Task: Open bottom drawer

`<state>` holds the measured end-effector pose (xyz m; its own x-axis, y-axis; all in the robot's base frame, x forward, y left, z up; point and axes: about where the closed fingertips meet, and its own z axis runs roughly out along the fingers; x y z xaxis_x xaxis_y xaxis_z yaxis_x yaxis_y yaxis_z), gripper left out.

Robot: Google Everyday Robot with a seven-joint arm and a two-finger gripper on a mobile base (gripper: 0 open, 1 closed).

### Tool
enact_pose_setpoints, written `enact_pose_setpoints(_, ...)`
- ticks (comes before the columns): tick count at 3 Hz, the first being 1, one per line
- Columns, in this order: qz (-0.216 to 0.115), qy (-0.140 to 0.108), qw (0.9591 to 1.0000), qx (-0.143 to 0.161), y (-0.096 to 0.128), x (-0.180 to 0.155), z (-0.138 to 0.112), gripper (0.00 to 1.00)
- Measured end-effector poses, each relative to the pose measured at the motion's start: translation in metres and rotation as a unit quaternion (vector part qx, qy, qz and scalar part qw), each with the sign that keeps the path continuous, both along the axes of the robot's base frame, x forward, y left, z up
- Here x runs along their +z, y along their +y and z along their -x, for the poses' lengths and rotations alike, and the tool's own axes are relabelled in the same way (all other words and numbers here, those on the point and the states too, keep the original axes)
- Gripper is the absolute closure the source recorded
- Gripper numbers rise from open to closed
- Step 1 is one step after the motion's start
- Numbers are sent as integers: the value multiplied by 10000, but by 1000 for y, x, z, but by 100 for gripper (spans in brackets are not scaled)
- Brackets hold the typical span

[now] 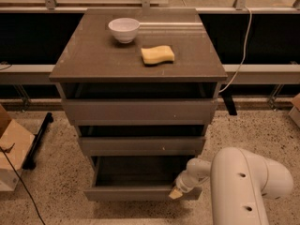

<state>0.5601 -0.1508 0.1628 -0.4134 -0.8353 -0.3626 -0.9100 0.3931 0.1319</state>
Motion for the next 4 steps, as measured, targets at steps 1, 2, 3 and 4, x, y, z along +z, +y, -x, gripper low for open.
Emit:
enact_pose_setpoints(1, 41, 142, 9998, -139, -11, -1, 28, 79)
enact_pose_setpoints(2, 34, 180, 9997, -160, -11, -2, 33, 100)
enact_pose_setpoints(3, -14, 422, 9987, -294, -12, -8, 66, 100)
enact_pose_setpoints(4, -14, 422, 9987, -294, -12, -3, 66, 82)
